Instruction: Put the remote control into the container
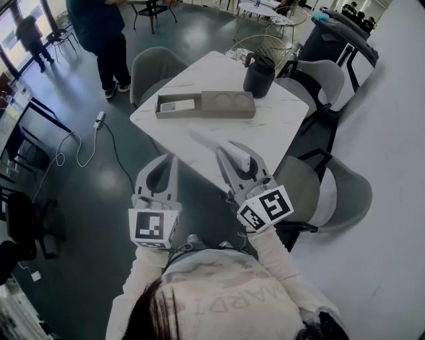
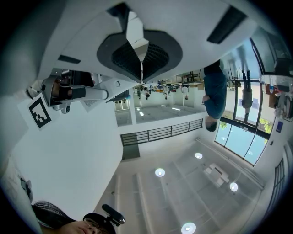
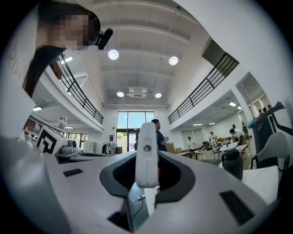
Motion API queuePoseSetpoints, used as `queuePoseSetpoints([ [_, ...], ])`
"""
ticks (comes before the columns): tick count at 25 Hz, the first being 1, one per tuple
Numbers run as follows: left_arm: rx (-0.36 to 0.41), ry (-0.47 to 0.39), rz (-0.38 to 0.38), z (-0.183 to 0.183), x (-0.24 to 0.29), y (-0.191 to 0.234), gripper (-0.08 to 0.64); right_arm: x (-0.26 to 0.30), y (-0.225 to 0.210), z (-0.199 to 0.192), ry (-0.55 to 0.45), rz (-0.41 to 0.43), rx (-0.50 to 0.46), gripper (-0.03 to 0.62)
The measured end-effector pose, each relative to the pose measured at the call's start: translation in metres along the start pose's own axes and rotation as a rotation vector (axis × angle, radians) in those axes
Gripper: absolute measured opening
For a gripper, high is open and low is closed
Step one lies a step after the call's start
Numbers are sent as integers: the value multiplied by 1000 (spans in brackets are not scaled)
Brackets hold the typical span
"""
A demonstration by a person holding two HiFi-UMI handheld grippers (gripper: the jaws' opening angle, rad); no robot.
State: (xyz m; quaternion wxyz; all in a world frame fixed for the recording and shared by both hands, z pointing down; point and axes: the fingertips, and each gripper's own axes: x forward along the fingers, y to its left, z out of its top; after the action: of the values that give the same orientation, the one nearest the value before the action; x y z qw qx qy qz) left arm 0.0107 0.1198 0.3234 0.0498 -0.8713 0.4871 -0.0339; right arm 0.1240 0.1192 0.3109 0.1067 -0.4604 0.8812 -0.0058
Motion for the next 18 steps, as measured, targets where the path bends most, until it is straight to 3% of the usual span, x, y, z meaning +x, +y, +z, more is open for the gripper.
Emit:
queuePoseSetpoints([
  [10,8,-40,-51,0,3,30,14,43,7,-14,16,-25,-34,91],
  [18,2,-26,-67,-5,6,45,14,85,-7,-31,66,-61,-39,91],
])
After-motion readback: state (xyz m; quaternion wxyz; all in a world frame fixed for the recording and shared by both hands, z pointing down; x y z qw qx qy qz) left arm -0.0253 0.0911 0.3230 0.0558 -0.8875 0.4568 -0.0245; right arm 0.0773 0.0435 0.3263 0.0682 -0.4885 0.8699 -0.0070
